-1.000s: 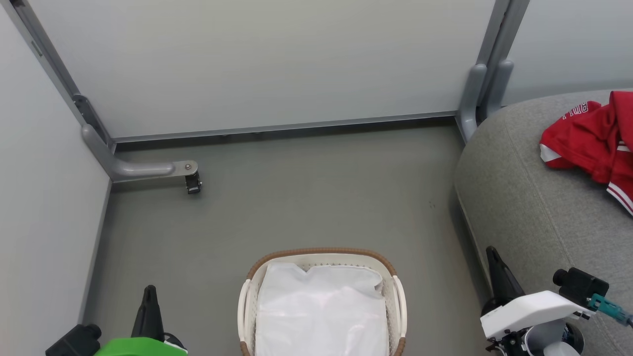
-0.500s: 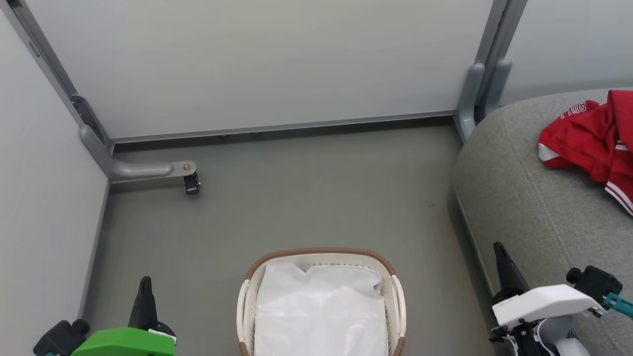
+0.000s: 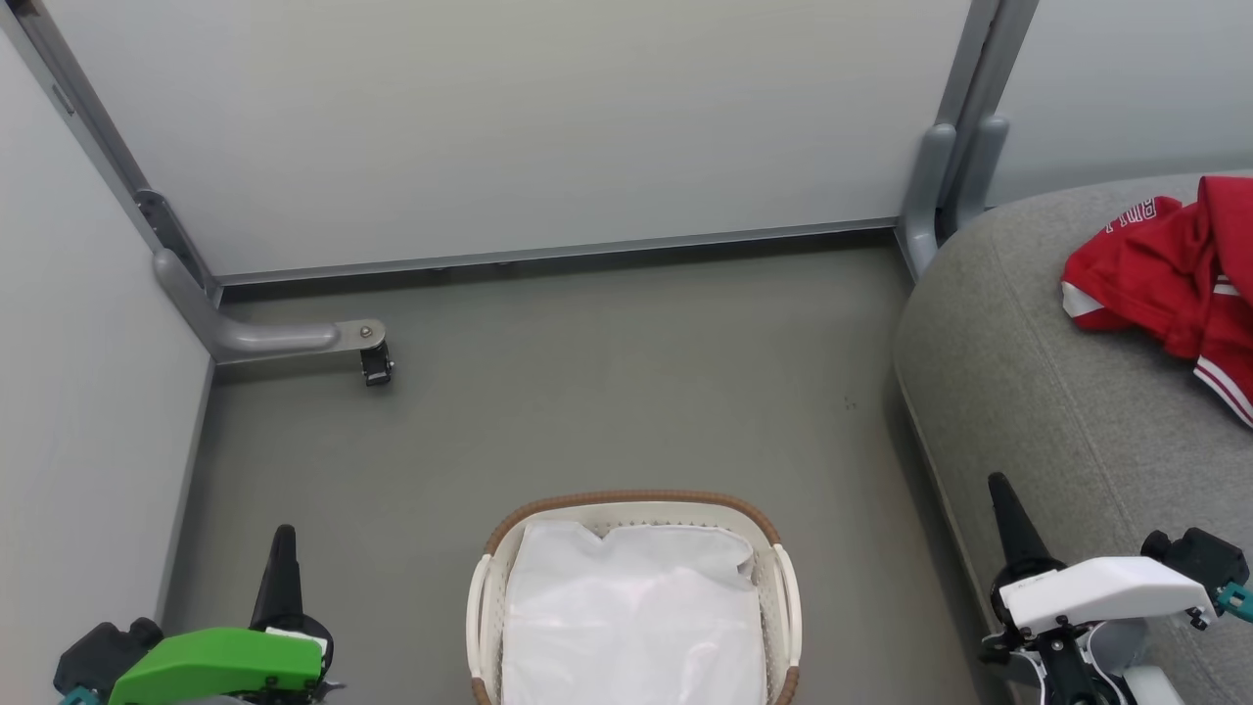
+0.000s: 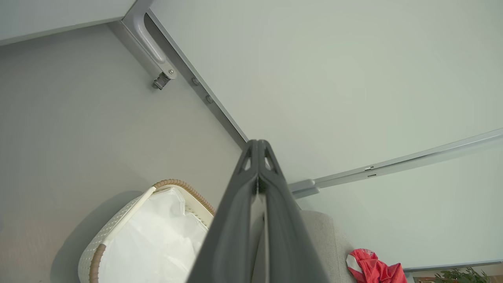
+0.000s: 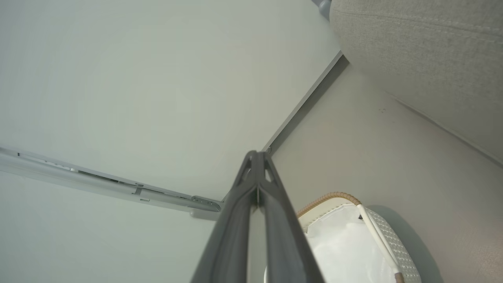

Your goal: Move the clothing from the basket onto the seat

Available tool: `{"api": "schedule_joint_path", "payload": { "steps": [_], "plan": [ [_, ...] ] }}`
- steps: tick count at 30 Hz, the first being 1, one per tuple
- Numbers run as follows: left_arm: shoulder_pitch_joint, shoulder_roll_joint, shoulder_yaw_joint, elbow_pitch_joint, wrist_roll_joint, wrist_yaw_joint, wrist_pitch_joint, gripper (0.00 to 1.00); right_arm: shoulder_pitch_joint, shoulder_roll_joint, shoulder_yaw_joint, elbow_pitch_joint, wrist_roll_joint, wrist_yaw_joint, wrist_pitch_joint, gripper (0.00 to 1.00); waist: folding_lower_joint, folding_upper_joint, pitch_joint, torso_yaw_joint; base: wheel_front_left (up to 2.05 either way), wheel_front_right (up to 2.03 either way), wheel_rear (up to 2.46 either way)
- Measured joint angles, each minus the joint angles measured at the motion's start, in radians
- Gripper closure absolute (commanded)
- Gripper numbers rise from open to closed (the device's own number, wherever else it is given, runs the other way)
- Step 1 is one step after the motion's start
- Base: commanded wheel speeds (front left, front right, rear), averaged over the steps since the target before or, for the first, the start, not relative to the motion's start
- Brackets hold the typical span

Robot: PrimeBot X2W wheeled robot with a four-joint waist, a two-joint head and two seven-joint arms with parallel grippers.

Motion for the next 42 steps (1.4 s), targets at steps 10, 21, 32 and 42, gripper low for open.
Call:
{"api": "schedule_joint_path", "payload": {
  "steps": [10,21,32,42],
  "plan": [
    [-0.017,0.000,0.014,-0.002,-0.090,-0.006,0.027,1.00,-0.003,-0.001,-0.019,-0.007,0.097,0.000,0.027,1.00,0.0000,0.0000,0.000,-0.003,0.00,0.00,0.00],
    [-0.032,0.000,0.024,-0.004,-0.187,-0.011,0.056,1.00,-0.011,-0.001,-0.035,-0.013,0.197,0.000,0.054,1.00,0.0000,0.0000,0.001,-0.006,0.00,0.00,0.00],
    [-0.047,0.000,0.038,-0.007,-0.268,-0.018,0.081,1.00,-0.019,-0.001,-0.052,-0.018,0.285,0.000,0.081,1.00,0.0000,0.0000,0.001,-0.010,0.00,0.00,0.00],
    [-0.062,0.000,0.047,-0.009,-0.339,-0.020,0.100,1.00,-0.020,-0.001,-0.065,-0.023,0.359,0.000,0.102,1.00,0.0000,0.0000,0.001,-0.013,0.00,0.00,0.00]
  ]
}}
